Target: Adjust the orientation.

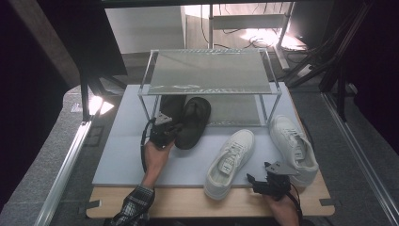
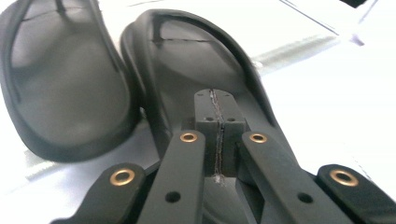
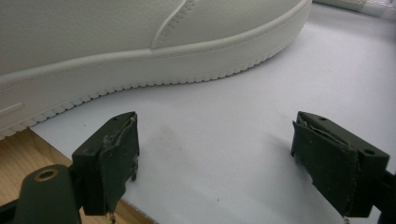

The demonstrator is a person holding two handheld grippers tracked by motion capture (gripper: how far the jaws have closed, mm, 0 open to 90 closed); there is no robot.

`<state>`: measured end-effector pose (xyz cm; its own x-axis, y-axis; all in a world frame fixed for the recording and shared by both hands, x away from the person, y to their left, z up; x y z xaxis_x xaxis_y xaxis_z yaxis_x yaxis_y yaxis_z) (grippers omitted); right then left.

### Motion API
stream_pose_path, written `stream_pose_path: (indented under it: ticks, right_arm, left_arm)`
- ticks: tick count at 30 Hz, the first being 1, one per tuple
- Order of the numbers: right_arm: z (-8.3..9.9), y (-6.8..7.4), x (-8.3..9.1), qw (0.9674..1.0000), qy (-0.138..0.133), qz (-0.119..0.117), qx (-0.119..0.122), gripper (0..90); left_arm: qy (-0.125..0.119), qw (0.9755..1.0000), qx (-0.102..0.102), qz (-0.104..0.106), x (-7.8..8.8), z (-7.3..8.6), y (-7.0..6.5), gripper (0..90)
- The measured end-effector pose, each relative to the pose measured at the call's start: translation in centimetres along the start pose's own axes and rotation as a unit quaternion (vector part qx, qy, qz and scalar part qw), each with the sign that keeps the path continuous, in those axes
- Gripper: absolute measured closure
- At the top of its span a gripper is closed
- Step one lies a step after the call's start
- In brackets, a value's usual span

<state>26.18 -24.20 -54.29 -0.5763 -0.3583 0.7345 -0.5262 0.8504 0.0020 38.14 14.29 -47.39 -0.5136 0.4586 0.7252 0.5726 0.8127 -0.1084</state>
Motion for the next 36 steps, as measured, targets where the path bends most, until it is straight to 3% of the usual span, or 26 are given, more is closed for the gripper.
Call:
stream_pose_path:
  ticks: [10,19,28,36]
  right_arm:
    - [0.0,0.0,0.0,1.0,0.0,0.0,0.0,15.3]
    - [0.0,0.0,0.0,1.0,0.0,0.0,0.0,15.3]
    - [0.0,0.0,0.0,1.0,0.0,0.0,0.0,15.3]
    - [0.0,0.0,0.0,1.0,0.0,0.0,0.0,15.3]
  left_arm:
    - [0.005,0.9989,-0.02,0.042,2.3,3.0,-1.2,89.6]
    - [0.029,0.9977,-0.034,0.051,2.1,5.6,-2.4,89.4]
    - [0.045,0.9977,-0.032,0.041,0.8,6.1,-2.4,89.5]
    - [0.048,0.9975,-0.034,0.04,-0.6,5.1,-2.7,89.5]
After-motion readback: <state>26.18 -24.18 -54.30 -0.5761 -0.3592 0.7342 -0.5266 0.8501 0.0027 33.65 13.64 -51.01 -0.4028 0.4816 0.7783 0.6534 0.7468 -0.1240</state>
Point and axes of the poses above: each handheld gripper's, and its own axes: x roughly backward along the jaws, z roughly out of its underside, y roughly to its left, the point moved 1 cm from there along -x, roughly forward along the jaws, and after that the axes turned 13 degrees about y, right-handed, at the moved point
